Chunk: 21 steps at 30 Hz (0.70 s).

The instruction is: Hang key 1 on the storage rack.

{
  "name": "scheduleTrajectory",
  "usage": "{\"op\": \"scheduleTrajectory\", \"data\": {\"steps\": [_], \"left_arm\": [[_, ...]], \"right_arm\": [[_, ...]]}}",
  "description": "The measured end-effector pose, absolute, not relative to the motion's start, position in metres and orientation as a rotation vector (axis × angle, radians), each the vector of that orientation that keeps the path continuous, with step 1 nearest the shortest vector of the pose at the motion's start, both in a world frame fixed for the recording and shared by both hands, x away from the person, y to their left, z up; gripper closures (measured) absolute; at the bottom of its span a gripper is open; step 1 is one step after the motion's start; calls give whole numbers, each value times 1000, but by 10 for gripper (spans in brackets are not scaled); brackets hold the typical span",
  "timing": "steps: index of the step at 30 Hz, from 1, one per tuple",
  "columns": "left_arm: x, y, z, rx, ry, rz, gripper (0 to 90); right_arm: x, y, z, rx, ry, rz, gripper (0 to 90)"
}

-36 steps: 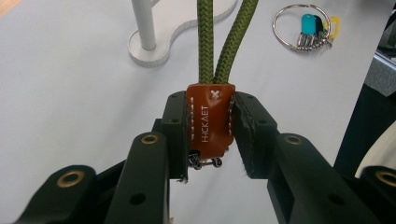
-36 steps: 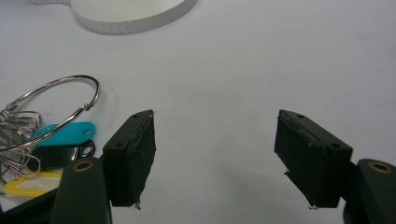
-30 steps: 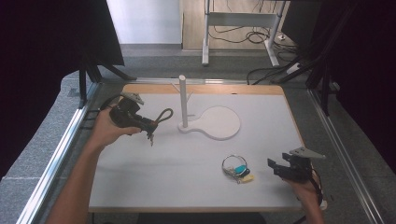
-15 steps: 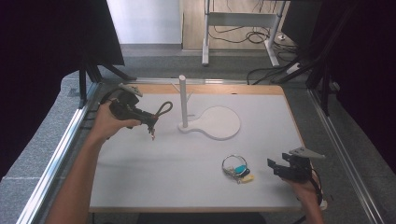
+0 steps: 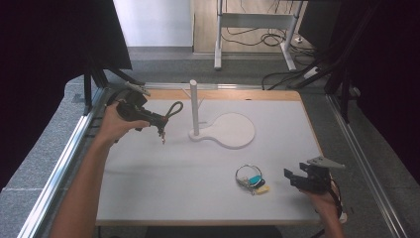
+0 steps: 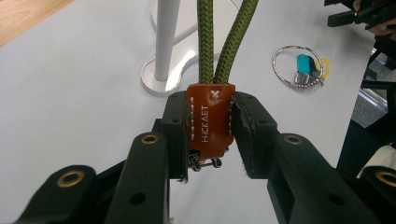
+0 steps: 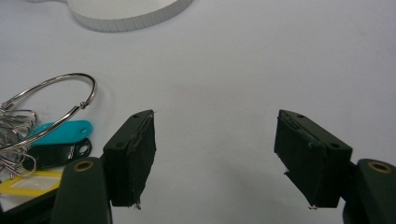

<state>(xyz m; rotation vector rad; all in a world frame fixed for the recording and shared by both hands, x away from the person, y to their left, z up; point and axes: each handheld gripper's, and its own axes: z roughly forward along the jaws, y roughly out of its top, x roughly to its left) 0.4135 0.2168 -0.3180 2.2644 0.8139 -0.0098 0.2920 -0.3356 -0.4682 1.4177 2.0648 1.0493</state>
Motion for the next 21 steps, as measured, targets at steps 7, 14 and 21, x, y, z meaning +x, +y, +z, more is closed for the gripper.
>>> {"op": "scheduleTrajectory", "data": {"steps": [7,14,21], "left_arm": [[419,218,-316,2256,821,-9,676],[427,220,-315,2247,832,-18,676],[433,220,-315,2238,848,-22,676]], "right_arm": [[292,-336,-468,1418,2066,1048,296],[292,-336,-469,1419,2067,1045,296],[293,-336,-469,1422,2068,1045,296]]}}
